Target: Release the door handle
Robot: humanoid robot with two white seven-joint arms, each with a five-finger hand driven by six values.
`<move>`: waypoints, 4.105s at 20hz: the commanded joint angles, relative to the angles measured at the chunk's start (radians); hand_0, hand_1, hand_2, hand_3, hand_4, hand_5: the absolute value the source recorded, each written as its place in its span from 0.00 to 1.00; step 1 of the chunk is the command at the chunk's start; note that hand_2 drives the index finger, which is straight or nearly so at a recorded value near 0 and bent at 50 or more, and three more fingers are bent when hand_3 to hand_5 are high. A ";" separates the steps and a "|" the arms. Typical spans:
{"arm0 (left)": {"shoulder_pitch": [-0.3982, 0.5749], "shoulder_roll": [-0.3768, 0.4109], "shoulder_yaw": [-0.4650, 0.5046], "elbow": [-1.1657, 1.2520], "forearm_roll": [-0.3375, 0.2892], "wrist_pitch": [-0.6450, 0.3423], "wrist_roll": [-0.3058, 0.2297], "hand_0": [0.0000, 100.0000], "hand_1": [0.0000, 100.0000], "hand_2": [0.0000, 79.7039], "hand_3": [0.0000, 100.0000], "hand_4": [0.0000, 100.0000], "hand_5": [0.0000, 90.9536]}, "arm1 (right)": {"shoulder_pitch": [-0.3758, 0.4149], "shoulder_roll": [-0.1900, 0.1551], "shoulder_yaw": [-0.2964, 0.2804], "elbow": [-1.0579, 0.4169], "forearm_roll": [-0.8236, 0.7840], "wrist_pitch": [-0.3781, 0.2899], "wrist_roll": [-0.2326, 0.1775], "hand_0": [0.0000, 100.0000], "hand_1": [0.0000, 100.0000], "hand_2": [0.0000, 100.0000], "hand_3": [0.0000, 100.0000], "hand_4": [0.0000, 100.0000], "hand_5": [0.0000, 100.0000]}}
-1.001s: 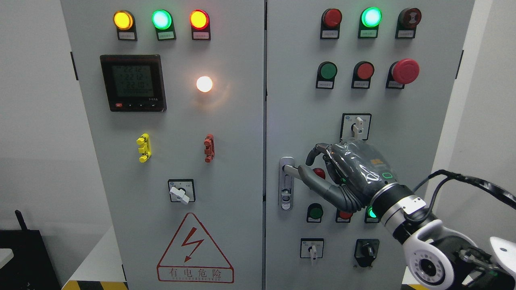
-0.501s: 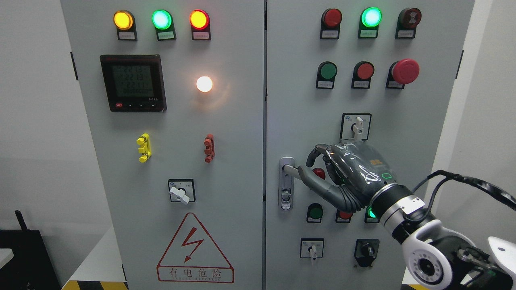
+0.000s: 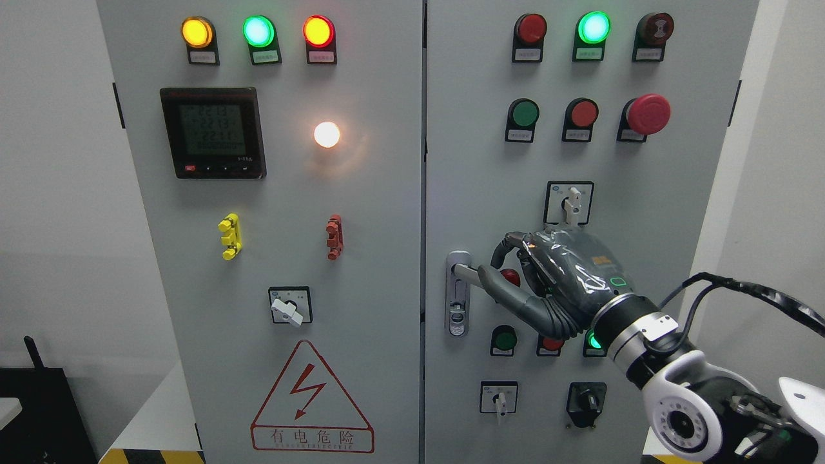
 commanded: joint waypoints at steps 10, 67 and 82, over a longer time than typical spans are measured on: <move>0.031 0.000 0.000 -0.031 0.000 0.000 0.001 0.12 0.39 0.00 0.00 0.00 0.00 | 0.006 0.006 0.000 0.008 -0.009 -0.002 -0.001 0.43 0.00 0.44 1.00 1.00 1.00; 0.031 0.000 0.000 -0.031 0.000 0.000 0.001 0.12 0.39 0.00 0.00 0.00 0.00 | 0.017 0.031 -0.002 0.029 -0.032 -0.008 -0.007 0.42 0.00 0.47 1.00 1.00 1.00; 0.031 0.000 0.000 -0.031 0.000 0.000 0.001 0.12 0.39 0.00 0.00 0.00 0.00 | 0.025 0.031 -0.008 0.029 -0.032 -0.007 -0.008 0.42 0.00 0.48 1.00 1.00 1.00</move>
